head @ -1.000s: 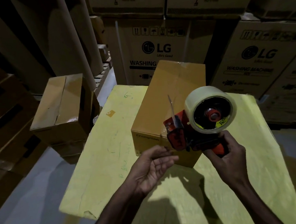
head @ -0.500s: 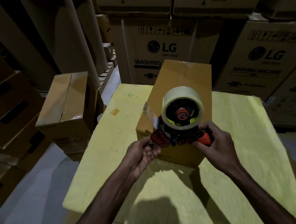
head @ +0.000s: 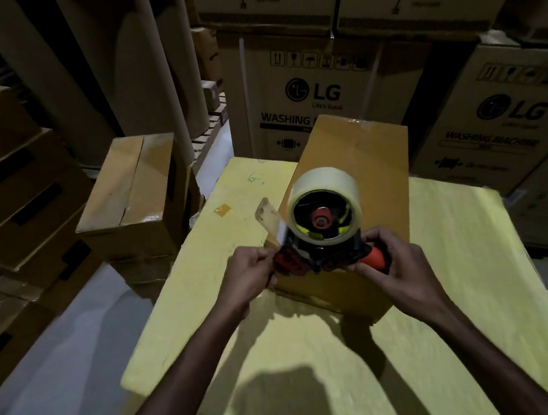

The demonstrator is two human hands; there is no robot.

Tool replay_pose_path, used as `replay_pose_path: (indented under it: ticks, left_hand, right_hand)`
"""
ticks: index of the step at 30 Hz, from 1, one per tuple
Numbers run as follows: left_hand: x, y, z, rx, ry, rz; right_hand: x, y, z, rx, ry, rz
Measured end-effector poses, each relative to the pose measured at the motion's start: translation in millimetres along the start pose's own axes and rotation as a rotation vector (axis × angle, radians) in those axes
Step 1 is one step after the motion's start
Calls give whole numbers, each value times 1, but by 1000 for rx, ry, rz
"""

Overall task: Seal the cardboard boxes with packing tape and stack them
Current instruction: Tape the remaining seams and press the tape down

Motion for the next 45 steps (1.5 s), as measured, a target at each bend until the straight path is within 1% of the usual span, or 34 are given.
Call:
replay_pose_path:
  ticks: [1,2,3,5,7,9,12,19,23,29,35,42,45]
  left_hand:
    - [-8,9,-8,-174,-94,-17]
    - [-13,16,-14,-300,-166,-26]
    - [-17,20,-17,-366,-204,-23]
    - [-25,25,-12,-368,-191,8]
    - [-33,27,2,-357,-137,53]
    - [-44,29,13,-362,-97,83]
    - [-57,33,19,-411,-89,73]
    - [-62,29,32,-485,-112,63]
    - [-65,30,32,-465,-160,85]
    - [-62,64,43,-365,-254,-28]
    - [-64,44,35,-359,-314,7]
    - [-67,36,49,-306,-261,53]
    - [-68,34,56,-203,-159,82]
  right_hand:
    - [-4,-5,5,11,15,63]
    - [-8,-10,10,30,29,136]
    - [-12,-14,16,67,47,207]
    - [-21,-21,27,181,99,312]
    - [-31,-26,37,303,149,363]
    - [-43,-30,45,393,198,360]
    - [-59,-38,48,420,253,351]
    - [-66,-55,32,449,247,369]
    - [-63,-57,36,465,245,357]
    - [-64,-35,40,487,259,319]
    - [-59,-16,17,491,231,317]
    - [-52,-18,5,454,196,326]
    - [-49,-19,4,449,191,333]
Point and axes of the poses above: each hand's wrist, its own x-axis away from the middle knuckle, its own y-axis out of the back of the hand, z = x × y, the point moved 10 cm from there along -x, towards the middle knuckle, and after that the axes turned 13 degrees about -y, right-handed, at the moved point
